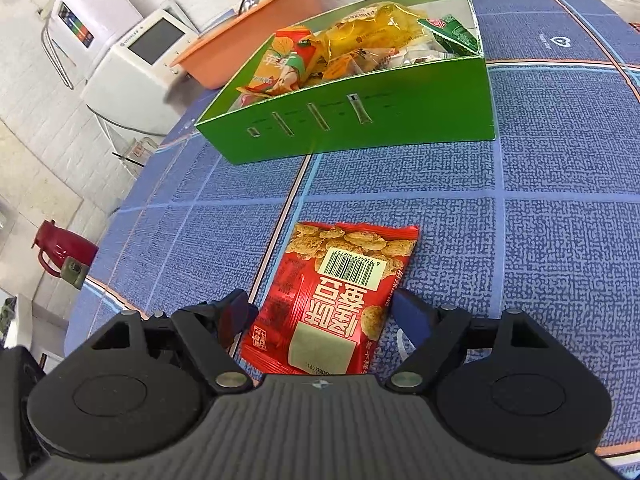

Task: Organize snacks
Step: 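Close the right gripper on the red barcode snack bag and lift it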

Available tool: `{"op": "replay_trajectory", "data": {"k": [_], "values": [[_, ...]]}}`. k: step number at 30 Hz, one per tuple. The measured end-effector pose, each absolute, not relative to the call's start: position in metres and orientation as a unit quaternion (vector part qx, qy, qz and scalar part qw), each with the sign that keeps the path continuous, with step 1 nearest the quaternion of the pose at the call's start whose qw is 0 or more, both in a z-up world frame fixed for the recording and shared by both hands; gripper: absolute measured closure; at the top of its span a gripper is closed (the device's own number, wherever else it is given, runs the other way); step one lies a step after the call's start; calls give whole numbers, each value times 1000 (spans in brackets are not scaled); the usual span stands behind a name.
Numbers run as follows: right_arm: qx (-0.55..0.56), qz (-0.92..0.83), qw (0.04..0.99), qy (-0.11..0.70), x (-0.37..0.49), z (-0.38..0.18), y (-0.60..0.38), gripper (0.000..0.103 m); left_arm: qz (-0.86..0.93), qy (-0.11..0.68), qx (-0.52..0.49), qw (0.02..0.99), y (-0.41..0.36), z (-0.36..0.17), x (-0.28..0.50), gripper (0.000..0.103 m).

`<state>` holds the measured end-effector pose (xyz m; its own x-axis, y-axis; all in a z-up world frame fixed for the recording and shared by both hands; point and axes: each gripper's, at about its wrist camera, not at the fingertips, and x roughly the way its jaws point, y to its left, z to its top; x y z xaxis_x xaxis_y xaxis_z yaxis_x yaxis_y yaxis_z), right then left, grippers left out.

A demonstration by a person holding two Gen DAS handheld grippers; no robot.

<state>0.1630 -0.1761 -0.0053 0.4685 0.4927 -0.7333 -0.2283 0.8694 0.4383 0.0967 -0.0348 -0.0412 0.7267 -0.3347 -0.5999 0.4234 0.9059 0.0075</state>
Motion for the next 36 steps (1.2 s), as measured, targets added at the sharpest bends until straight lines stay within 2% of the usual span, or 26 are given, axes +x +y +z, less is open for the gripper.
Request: {"op": "replay_trajectory", "data": {"k": [10,19,21,23,25,29,32,35,36], "values": [[27,198,871,448,151,-6,-145,0,-205,308,72,926,-35,-41,97,10],[47,198,872,444,153,-6,-152,0,-213,298,90,926,-37,-41,95,10],[63,196,871,447,154,-5,-155,0,-217,286,107,927,-41,-40,92,12],[84,193,866,453,155,-4,-160,0,-221,280,117,927,-43,-38,92,24],[104,191,861,459,158,-4,-167,10,-222,283,115,926,-41,-36,96,26],[123,191,858,460,159,-5,-171,12,-236,298,89,921,-32,-31,108,32],[134,194,857,459,158,-6,-174,13,-241,301,83,919,-28,-30,111,34],[155,192,852,462,159,-8,-181,18,-243,299,91,918,-29,-30,111,34],[161,189,851,462,158,-8,-183,25,-243,300,92,918,-29,-30,111,34]]}}
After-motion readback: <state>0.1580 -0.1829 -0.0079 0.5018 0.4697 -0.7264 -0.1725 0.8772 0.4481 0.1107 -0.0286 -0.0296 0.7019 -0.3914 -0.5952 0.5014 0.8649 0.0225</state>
